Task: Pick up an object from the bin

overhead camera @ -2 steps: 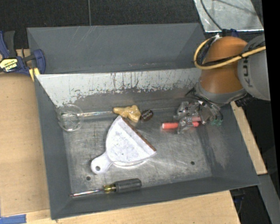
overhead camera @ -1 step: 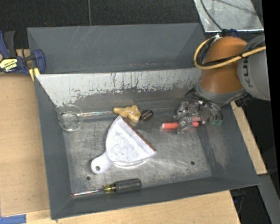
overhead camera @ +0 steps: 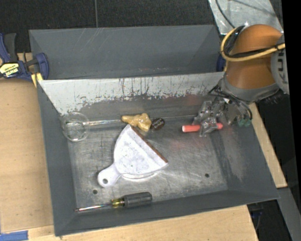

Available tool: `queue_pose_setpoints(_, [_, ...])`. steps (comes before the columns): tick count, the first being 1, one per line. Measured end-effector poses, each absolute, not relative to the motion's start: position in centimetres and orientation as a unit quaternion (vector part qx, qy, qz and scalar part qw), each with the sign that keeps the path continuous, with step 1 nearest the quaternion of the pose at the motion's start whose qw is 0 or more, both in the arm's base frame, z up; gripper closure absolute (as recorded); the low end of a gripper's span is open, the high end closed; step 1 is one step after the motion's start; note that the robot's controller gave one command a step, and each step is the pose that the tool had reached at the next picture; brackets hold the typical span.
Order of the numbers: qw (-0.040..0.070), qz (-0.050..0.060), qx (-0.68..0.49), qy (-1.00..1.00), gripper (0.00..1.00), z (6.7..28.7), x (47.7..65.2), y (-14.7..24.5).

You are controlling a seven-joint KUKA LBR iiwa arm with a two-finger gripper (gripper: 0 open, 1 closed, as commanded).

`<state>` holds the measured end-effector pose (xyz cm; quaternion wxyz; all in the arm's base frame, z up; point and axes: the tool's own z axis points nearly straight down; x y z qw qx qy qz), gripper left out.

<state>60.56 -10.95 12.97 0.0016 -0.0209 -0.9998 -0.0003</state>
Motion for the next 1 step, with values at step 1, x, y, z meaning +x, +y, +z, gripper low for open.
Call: queue_pose_setpoints(1, [-0.002,0.0,-0.029,-1.0,1.0,21.79,59.81,-11.76])
